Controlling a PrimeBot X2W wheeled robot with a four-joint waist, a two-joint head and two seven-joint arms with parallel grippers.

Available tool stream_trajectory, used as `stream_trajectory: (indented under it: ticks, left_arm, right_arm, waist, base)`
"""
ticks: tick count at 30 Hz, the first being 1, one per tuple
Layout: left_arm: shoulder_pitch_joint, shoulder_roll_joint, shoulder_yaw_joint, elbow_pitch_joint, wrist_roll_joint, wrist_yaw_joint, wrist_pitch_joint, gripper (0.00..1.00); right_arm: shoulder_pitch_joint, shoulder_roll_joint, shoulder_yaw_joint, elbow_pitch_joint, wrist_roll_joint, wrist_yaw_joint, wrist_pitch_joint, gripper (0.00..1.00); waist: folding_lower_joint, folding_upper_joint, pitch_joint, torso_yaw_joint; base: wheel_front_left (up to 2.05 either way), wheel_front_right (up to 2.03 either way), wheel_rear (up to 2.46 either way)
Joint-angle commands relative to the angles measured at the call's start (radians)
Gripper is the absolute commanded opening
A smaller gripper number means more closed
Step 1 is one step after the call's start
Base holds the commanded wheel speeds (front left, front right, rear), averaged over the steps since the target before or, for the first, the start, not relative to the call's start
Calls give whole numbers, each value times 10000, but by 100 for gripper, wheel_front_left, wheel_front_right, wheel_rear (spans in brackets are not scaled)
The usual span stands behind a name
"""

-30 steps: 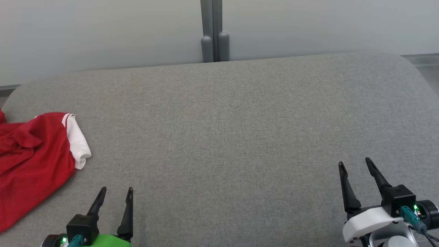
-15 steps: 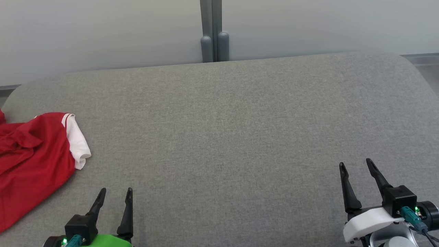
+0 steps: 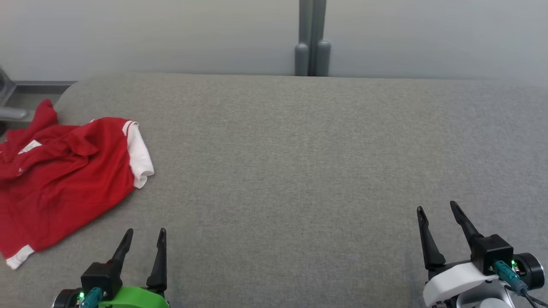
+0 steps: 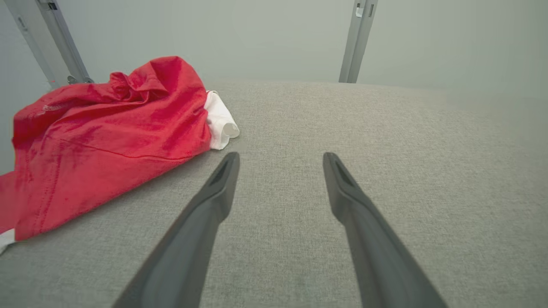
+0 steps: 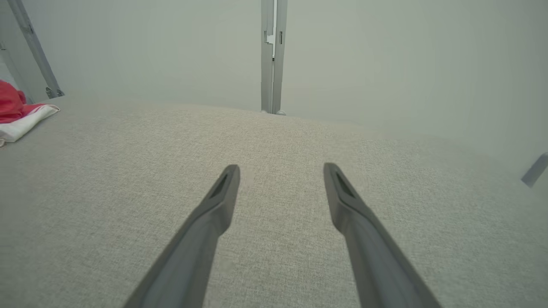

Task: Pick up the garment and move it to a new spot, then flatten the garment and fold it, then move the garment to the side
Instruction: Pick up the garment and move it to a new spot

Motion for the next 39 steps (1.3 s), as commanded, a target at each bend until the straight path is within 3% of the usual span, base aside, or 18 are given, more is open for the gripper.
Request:
stream_trajectory:
  ticks: [1,7,14,21,26,31,39]
  left_arm:
    - [123,61,114,39,13,4,-31,100]
    - [442,26,570,40,-27,4,-31,100]
    - [580,-150,895,-57,-79,4,-20,100]
    - [320,-325,1137,-164,-220,4,-18,100]
    - [-720,-454,1204,396,-604,4,-12,100]
    - [-3153,78,841,1989,-1092,4,129,100]
    - [-6361,1066,721,4739,-2232,5,1224,100]
  right_arm:
    - [99,14,50,17,31,-3,-35,100]
    - [-157,28,475,137,7,-3,-35,100]
    - [-460,-81,953,254,56,-3,-35,100]
    - [-600,-237,1106,192,70,-3,-35,100]
    - [-979,-569,1145,14,-20,-3,-35,100]
    - [-1619,-1177,1353,-198,-156,-3,-35,100]
    - [-2269,-1847,1533,-564,-224,-3,-35,100]
  waist:
    - [0,0,-191,1151]
    - [0,0,-283,2396]
    - [0,0,-184,2939]
    - [0,0,147,2794]
    - [0,0,1130,2500]
    - [0,0,2554,2207]
    - [0,0,4311,1835]
  base:
    - [0,0,0]
    - [0,0,0]
    - [0,0,0]
    - [0,0,0]
    - [0,0,0]
    - [0,0,0]
    - [0,0,0]
